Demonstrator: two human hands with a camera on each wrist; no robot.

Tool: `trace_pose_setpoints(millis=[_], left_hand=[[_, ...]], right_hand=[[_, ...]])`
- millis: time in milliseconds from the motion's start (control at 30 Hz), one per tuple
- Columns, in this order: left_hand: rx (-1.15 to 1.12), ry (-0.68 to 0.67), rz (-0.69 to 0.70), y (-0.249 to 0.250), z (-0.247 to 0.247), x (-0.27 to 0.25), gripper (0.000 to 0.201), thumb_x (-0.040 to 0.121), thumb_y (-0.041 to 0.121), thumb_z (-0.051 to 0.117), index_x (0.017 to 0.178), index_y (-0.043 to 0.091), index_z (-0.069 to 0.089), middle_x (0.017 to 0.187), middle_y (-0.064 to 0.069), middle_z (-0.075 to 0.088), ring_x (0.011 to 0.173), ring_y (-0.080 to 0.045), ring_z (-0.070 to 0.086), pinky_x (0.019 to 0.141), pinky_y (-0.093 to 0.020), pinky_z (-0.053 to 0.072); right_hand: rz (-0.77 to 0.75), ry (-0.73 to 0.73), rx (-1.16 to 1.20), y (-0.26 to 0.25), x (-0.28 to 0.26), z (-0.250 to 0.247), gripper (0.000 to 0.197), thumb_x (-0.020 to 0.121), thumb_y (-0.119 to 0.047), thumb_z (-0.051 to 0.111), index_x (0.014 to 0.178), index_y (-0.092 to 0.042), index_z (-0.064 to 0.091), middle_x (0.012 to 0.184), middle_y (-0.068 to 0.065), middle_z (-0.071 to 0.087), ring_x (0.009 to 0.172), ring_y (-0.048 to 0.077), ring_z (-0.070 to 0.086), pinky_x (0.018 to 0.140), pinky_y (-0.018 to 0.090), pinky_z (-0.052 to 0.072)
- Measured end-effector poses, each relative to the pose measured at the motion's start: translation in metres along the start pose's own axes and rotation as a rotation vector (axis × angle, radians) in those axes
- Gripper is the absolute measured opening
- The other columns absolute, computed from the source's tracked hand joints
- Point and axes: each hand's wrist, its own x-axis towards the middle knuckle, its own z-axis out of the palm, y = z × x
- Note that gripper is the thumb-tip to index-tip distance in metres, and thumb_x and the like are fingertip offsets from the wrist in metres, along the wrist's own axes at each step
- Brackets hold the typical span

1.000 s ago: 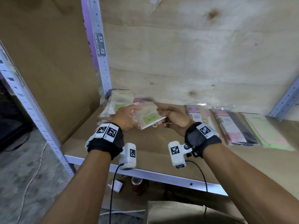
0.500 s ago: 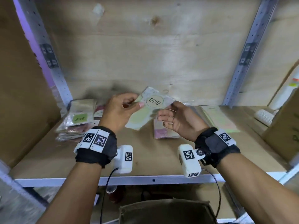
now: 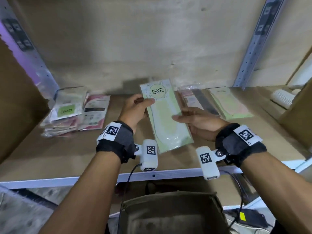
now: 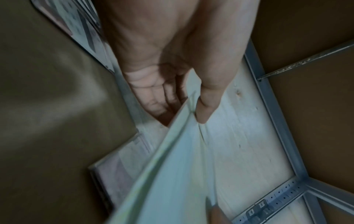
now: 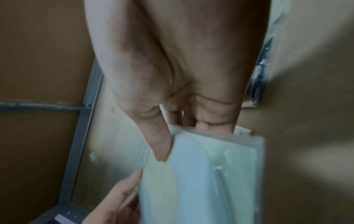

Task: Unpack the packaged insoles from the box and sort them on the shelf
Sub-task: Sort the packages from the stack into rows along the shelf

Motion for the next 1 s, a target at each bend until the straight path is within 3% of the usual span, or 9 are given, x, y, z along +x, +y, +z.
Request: trace_pose_setpoints(millis=[133,267,367,467,567,667,800,900,1000], left_hand=[[0.014,0.040,-0.018,-0.005,0.005,0.011,0.045,0.080,0.041,0.078,0.116,0.017,0.067,0.116,-0.002,0.074,0.114,-0.025,0.067,0.101,-0.048,0.051],[0.063,0.072,-0.014,-0.015,0.005,0.018,0.046,0.082,0.055,0.068,0.101,0.014,0.075,0.102,-0.001,0.078,0.105,-0.023,0.071,0.102,-0.047,0.050],[0.066,0.065,-0.047,-0.020,0.008,0.022,0.045,0.082,0.049,0.071,0.101,0.008,0.075,0.099,-0.005,0.079,0.102,-0.026,0.072,0.103,-0.052,0.049],[-0.037,0.085,-0.071,-0.018,0.013,0.022,0.041,0.088,0.035,0.072,0.110,0.000,0.072,0.101,-0.011,0.078,0.098,-0.029,0.073,0.098,-0.049,0.052],[-0.154,0.058,-0.112,-0.017,0.016,0.017,0.039,0.092,0.030,0.069,0.117,0.001,0.070,0.109,-0.015,0.075,0.092,-0.027,0.072,0.078,-0.035,0.056],[-0.200,0.008,-0.151,-0.015,0.020,0.013,0.041,0.095,0.033,0.064,0.123,0.004,0.068,0.113,-0.015,0.074,0.083,-0.024,0.068,0.057,-0.022,0.050],[-0.213,0.044,-0.151,-0.013,0.025,0.013,0.043,0.093,0.034,0.066,0.125,0.005,0.067,0.115,-0.015,0.073,0.092,-0.027,0.069,0.067,-0.028,0.053],[-0.222,0.111,-0.125,-0.011,0.034,0.011,0.050,0.090,0.035,0.070,0.126,0.000,0.063,0.111,-0.014,0.075,0.098,-0.028,0.072,0.083,-0.036,0.057],[-0.169,-0.017,-0.048,-0.005,0.048,0.002,0.043,0.091,0.037,0.070,0.118,0.003,0.067,0.099,-0.010,0.078,0.086,-0.021,0.076,0.067,-0.028,0.060]], right_hand=[[0.007,-0.016,-0.115,0.003,-0.003,-0.008,0.027,0.095,-0.011,0.061,0.120,-0.002,0.065,0.121,0.012,0.070,0.111,0.028,0.066,0.096,0.033,0.054],[-0.015,0.016,-0.177,0.002,-0.008,-0.012,0.025,0.093,-0.010,0.064,0.117,-0.004,0.067,0.118,0.009,0.071,0.110,0.024,0.068,0.096,0.032,0.052],[-0.041,0.089,-0.241,0.000,-0.014,-0.016,0.014,0.090,-0.013,0.069,0.103,-0.011,0.071,0.103,-0.001,0.075,0.093,0.010,0.070,0.079,0.015,0.051],[-0.046,0.087,-0.316,-0.001,-0.021,-0.021,0.011,0.090,-0.020,0.069,0.101,-0.016,0.070,0.092,-0.011,0.073,0.089,0.003,0.067,0.078,0.006,0.045],[-0.067,0.037,-0.279,-0.002,-0.027,-0.025,0.011,0.094,-0.014,0.063,0.098,-0.004,0.063,0.090,-0.001,0.061,0.092,0.013,0.055,0.087,0.017,0.038],[-0.100,0.025,-0.297,-0.006,-0.032,-0.025,0.017,0.097,-0.011,0.058,0.100,0.006,0.057,0.096,0.003,0.057,0.096,0.016,0.051,0.093,0.026,0.037],[-0.080,-0.004,-0.291,-0.007,-0.038,-0.031,0.013,0.098,-0.005,0.055,0.091,-0.014,0.061,0.086,-0.019,0.064,0.087,-0.001,0.059,0.083,0.008,0.042],[-0.046,0.010,-0.251,-0.004,-0.042,-0.038,0.009,0.097,0.001,0.051,0.102,-0.003,0.057,0.082,-0.013,0.062,0.078,-0.002,0.057,0.074,0.005,0.040],[-0.086,0.139,-0.171,-0.002,-0.045,-0.046,0.018,0.098,0.001,0.048,0.114,0.005,0.056,0.093,-0.002,0.065,0.088,0.009,0.060,0.084,0.016,0.040]])
